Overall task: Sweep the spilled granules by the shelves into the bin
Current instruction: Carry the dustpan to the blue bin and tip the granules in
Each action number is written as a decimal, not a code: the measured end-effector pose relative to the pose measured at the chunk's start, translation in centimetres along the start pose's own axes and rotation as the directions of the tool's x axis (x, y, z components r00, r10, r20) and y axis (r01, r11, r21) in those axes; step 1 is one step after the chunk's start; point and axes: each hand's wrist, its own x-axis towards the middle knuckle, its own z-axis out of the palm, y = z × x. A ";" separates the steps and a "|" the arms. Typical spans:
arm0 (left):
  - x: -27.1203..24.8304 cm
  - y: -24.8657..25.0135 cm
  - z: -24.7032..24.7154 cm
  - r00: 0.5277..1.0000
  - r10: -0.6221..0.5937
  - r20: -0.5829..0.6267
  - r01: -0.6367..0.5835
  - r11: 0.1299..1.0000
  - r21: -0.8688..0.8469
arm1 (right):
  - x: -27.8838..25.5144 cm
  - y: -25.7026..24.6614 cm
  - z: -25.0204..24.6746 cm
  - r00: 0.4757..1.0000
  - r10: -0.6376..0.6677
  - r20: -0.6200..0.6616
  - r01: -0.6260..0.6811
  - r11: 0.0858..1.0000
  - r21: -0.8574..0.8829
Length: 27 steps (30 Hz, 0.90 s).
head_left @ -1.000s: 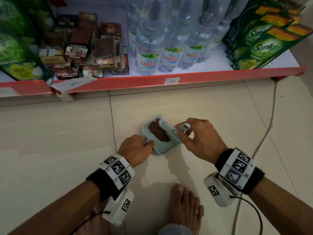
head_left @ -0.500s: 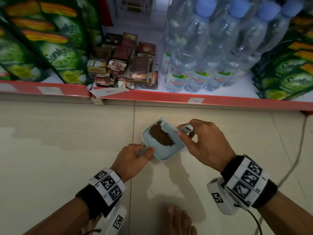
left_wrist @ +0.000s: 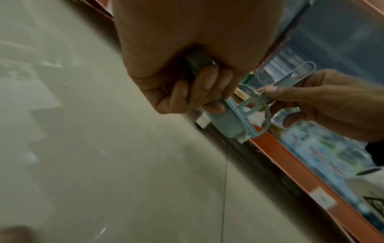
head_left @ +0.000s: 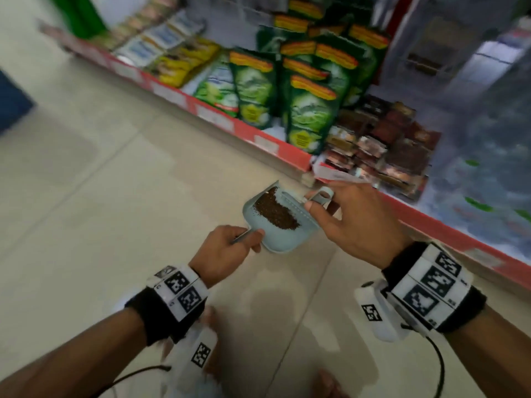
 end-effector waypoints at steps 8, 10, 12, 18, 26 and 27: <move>-1.7 -1.6 -11.5 0.985 -0.123 -0.120 0.100 0.978 -0.183 | 7.2 -10.0 2.1 0.961 -0.266 0.074 0.262 0.963 0.056; -1.9 -2.5 -14.4 0.982 -0.132 -0.136 0.098 0.967 -0.233 | 9.1 -12.5 2.8 0.948 -0.304 0.094 0.296 0.951 0.085; -2.0 -3.6 -17.0 0.976 -0.138 -0.169 0.087 0.956 -0.279 | 11.1 -15.4 3.5 0.932 -0.344 0.117 0.334 0.938 0.093; -1.9 -7.6 -24.8 0.965 -0.129 -0.229 0.051 0.946 -0.320 | 17.5 -24.3 5.3 0.914 -0.372 0.163 0.373 0.927 0.025; -1.7 -11.4 -36.3 0.945 -0.131 -0.299 0.006 0.923 -0.386 | 24.4 -35.9 8.2 0.867 -0.482 0.128 0.479 0.876 0.059; -1.4 -11.8 -37.7 0.941 -0.139 -0.307 0.011 0.923 -0.386 | 25.5 -37.0 8.7 0.855 -0.502 0.127 0.498 0.865 0.066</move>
